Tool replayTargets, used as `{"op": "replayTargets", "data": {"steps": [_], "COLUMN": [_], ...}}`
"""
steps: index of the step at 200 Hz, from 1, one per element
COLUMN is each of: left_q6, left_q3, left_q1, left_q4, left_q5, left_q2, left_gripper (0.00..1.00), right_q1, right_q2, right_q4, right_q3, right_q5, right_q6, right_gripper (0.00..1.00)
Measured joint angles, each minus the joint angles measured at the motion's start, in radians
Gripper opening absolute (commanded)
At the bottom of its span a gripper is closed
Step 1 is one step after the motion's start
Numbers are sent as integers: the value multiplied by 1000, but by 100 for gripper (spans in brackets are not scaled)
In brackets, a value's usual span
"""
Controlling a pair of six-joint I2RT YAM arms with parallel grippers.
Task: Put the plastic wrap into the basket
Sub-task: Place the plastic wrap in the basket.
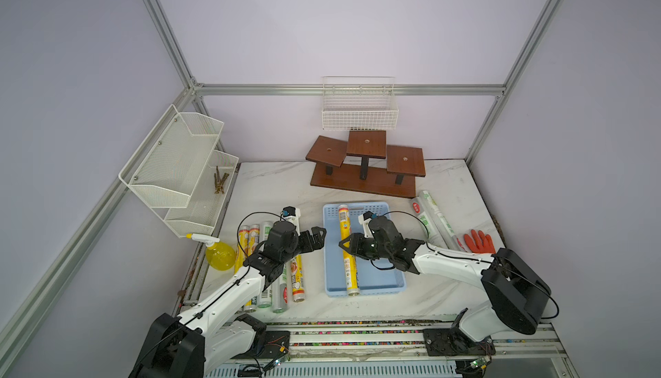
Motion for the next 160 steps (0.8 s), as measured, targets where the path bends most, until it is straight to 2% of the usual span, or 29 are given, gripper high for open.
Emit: {"op": "replayTargets", "data": {"steps": [102,130,146,160], "left_q6": [1,1,1,0], "left_q3": [-8,-12,-13,-13], "left_q1": [0,0,0,0], "left_q4": [-1,-8,-9,-11], "left_q5": [-14,-24,-35,-53], "left_q2": [-29,-40,-47,-51], "left_gripper": [100,100,100,100], "right_q1": [1,1,1,1], "right_q2": [198,232,254,271], "right_q4": [57,59,65,76], "right_q3": [104,117,126,126], "right_q5": [5,4,-12,-24], "right_q6": [24,24,24,24], "right_gripper": [28,34,40,42]}}
